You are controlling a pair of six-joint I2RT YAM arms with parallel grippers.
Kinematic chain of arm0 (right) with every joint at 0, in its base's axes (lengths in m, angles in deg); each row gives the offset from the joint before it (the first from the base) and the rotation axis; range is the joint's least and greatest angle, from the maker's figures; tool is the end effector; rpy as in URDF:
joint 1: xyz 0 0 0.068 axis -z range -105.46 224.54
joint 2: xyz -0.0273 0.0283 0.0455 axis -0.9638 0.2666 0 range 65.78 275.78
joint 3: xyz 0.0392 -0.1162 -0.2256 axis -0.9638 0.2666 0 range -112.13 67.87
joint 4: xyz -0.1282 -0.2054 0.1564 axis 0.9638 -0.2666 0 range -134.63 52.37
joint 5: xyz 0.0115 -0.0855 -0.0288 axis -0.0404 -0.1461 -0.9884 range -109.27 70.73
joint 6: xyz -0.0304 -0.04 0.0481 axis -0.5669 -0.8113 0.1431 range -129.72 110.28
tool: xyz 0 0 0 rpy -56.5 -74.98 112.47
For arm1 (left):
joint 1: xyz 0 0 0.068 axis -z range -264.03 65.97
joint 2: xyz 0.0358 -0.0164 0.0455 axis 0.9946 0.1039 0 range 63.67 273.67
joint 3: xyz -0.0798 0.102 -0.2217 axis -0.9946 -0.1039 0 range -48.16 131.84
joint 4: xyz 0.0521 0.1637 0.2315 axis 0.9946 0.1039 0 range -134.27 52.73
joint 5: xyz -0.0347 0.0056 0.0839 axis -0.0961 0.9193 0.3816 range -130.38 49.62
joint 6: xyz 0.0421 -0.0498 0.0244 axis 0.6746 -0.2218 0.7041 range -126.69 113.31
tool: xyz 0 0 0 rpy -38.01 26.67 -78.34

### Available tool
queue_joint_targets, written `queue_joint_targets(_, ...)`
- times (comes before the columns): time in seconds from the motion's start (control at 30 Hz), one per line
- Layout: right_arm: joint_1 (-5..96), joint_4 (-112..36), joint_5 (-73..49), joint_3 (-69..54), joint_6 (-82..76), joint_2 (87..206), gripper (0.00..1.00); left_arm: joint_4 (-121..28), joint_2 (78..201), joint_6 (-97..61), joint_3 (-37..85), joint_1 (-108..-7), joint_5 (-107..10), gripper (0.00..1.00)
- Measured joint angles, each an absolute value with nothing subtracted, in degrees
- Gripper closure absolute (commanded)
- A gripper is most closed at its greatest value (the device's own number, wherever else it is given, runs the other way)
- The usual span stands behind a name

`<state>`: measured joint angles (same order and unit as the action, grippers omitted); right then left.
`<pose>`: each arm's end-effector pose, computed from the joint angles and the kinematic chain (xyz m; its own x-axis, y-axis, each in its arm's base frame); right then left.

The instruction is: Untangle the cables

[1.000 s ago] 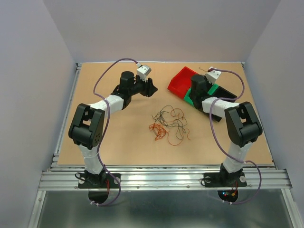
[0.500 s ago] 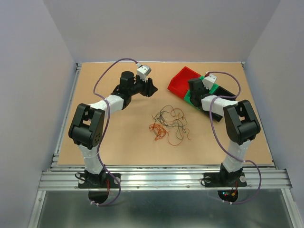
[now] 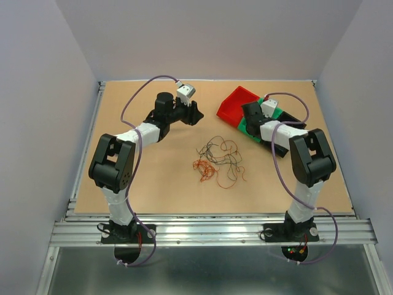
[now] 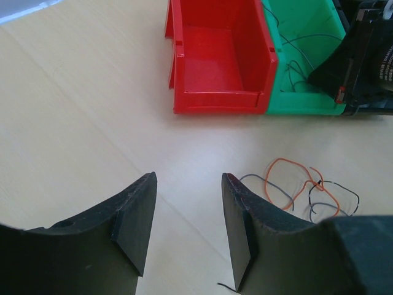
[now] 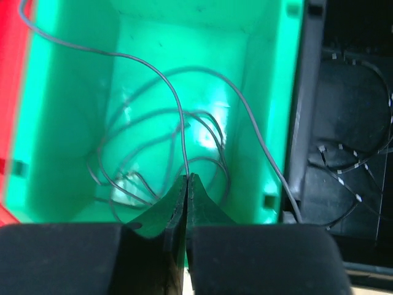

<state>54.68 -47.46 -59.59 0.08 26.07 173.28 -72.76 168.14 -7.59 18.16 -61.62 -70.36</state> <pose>0.4067 0.1080 0.1318 -0.5010 0.2931 -0.8143 0.5287 0.8486 -0.0199 0.4101 -0.1997 0.2107 -0.1674 0.0545 -0.9844 0.7832 0.6138 -0.0992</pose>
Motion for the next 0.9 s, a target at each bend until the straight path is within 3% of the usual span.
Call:
queue_joint_targets(0.1, 54.68, -49.29, -60.16, -3.96, 25.53, 175.12, 0.89, -72.76, 168.14, -7.59, 18.16, -61.62, -70.36, 0.43)
queue_joint_targets(0.17, 54.75, -49.51, -60.02, -7.33, 24.72, 177.26, 0.71, -72.76, 168.14, -7.59, 18.16, -61.62, -70.34, 0.43)
queue_joint_targets(0.23, 54.75, -49.73, -59.72, -8.07, 24.39, 177.89, 0.60, -72.76, 168.14, -7.59, 18.16, -61.62, -70.34, 0.42)
queue_joint_targets(0.43, 54.75, -52.24, -59.78, -8.05, 23.95, 175.58, 0.57, -72.76, 168.14, -7.42, 18.16, -61.60, -70.29, 0.42)
queue_joint_targets(0.47, 54.75, -52.44, -59.81, -8.05, 23.60, 174.37, 0.50, -72.74, 168.14, -7.16, 18.16, -61.58, -70.29, 0.42)
queue_joint_targets(0.57, 54.75, -52.49, -59.96, -7.70, 22.97, 169.83, 0.43, -72.74, 168.14, -6.74, 18.16, -61.51, -70.27, 0.42)
queue_joint_targets(0.73, 54.75, -52.22, -60.79, -3.72, 22.64, 160.47, 0.45, -72.74, 168.14, -6.50, 18.16, -61.49, -70.25, 0.42)
queue_joint_targets(0.9, 54.99, -52.07, -60.77, 3.21, 22.71, 154.13, 0.58, -72.72, 168.14, -6.48, 18.16, -61.42, -70.27, 0.42)
